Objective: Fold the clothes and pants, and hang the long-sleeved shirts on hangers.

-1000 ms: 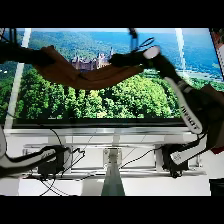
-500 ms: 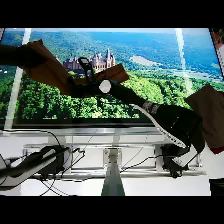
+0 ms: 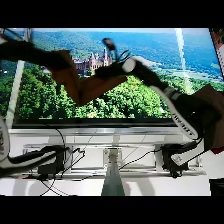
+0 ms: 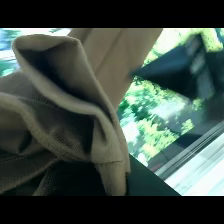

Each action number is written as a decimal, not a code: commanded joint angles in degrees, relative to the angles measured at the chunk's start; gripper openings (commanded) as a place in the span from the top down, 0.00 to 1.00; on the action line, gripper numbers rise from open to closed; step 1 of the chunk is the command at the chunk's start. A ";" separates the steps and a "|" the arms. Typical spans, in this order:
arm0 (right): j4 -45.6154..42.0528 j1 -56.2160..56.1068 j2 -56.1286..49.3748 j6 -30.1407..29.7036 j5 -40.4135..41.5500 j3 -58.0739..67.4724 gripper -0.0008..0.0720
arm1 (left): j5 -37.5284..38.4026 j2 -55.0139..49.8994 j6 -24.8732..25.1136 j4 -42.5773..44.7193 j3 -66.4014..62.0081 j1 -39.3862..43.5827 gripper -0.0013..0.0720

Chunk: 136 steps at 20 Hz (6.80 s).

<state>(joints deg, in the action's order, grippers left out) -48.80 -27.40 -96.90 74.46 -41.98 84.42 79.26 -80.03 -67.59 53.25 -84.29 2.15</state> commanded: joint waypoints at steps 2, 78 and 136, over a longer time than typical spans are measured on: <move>-2.01 13.49 2.97 0.07 -9.14 0.04 0.97 | -20.79 -11.67 -0.22 -6.14 0.00 11.23 0.96; 15.45 16.48 -26.32 -13.40 -29.31 16.33 0.61 | -18.53 -10.97 -3.58 12.28 -0.04 1.92 0.96; -42.84 2.64 21.49 6.62 -40.00 22.77 0.97 | -17.11 19.91 -2.54 11.65 -0.09 1.66 0.96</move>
<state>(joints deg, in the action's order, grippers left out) -89.56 -14.13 -75.48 88.20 -81.78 107.18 62.17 -60.16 -70.13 64.90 -84.33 3.84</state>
